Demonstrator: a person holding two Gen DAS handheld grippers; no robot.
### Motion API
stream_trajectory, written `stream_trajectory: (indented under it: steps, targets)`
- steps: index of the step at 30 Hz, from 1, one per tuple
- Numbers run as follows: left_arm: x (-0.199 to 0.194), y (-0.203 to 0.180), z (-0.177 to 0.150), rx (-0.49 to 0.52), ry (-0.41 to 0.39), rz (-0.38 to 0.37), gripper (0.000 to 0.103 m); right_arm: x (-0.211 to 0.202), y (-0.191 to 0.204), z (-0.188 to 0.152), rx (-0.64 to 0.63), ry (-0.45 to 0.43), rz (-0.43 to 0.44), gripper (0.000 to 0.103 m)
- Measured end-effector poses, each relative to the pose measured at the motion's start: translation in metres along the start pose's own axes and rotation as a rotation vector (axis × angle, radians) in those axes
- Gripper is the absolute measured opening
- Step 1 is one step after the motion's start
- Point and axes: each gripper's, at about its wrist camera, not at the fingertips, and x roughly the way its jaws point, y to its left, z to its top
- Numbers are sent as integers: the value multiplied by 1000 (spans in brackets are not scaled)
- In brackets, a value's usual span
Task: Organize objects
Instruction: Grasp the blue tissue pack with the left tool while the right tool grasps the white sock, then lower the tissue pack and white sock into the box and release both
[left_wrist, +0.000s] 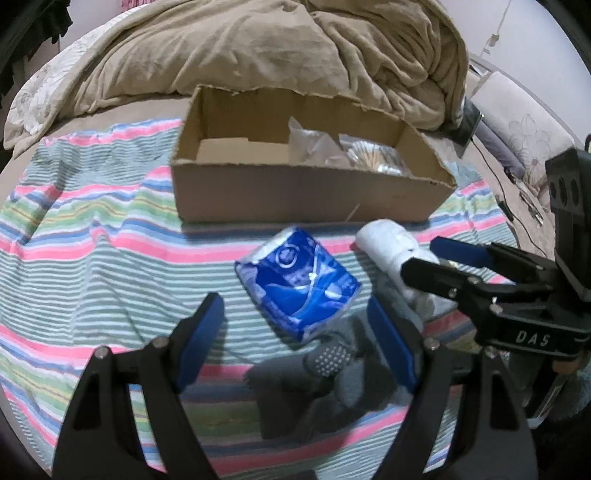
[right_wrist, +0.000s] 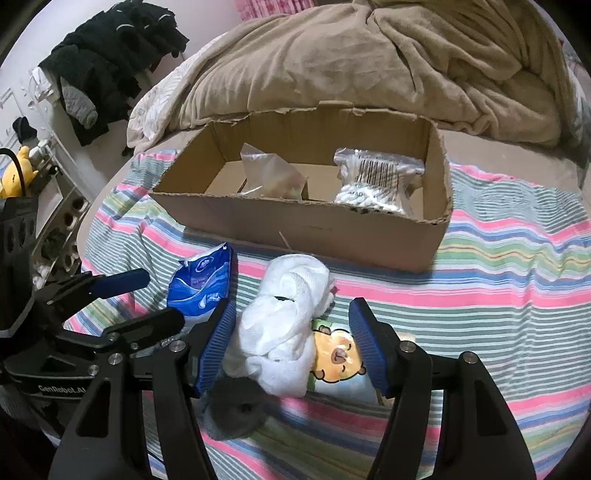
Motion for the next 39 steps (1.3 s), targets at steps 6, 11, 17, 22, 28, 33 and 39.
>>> stream_trajectory:
  steps: [6,11,17,22,28,33,39]
  targets:
    - [12,-8,5,12,19,17,82,11,-5,-2,2,20,67,46]
    - [21,-15,9,23,29,39,82,6,-11,-4,14,7,113,38]
    - [40,-16,13,23,58,82,82,-12,-24,-4,23,-32,106,38]
    - [48,-17,13,41,54,88,81,-21,-36,-8,41,-44,97,38]
    - [41,-19,11,51,30,59,61,-26,-37,-11,51,-53,96,38]
    - [30,-21,9,60,12,36,56,-34,-33,-12,40,-70,93,38]
    - [10,-18,7,57,-19,15,55,-45,-23,-11,25,-85,85,38]
